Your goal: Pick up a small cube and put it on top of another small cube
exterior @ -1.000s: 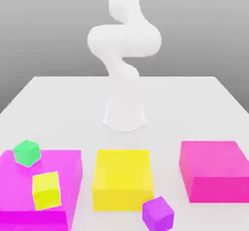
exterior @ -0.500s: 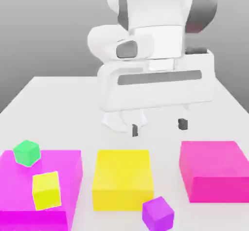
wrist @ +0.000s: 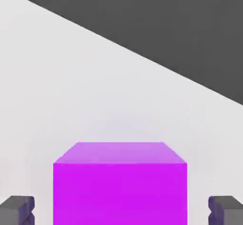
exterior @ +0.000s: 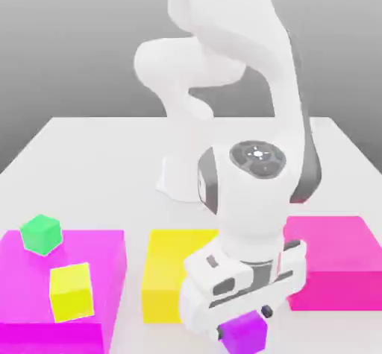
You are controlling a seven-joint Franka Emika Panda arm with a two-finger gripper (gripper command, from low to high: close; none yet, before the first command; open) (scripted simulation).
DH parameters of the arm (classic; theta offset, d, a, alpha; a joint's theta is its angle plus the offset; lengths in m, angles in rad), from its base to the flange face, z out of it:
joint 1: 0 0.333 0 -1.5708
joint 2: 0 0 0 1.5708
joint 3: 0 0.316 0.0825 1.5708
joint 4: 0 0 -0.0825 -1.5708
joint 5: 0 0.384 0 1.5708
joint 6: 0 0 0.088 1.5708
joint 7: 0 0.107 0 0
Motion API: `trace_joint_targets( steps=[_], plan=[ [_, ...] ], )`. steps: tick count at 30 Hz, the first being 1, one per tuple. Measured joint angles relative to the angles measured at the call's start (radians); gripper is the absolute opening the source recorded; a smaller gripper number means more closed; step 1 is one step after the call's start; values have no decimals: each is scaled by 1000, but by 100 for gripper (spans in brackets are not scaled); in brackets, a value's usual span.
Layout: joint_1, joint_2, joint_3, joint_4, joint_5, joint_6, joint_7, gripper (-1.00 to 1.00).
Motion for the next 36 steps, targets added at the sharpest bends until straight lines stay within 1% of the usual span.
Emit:
trace_joint_targets(
  steps=[5, 10, 12, 22, 24, 26, 27, 33, 36],
  plan=[
    [-1, 1, 1, 0, -2, 1, 2, -100],
    [-6, -152, 1, -22, 2, -123, -4, -100],
    [-37, -181, -41, 30, -5, -162, 8, -100],
    [-244, -222, -293, 259, 58, -426, 223, -100],
    [-288, -209, -340, 304, 91, -486, 280, -100],
    [-342, -136, -373, 345, 153, -490, 323, -100],
    [-361, -101, -375, 350, 176, -471, 327, 100],
    [-369, -84, -378, 353, 186, -461, 331, 100],
    [-362, -143, -397, 381, 151, -546, 364, 100]
  ],
)
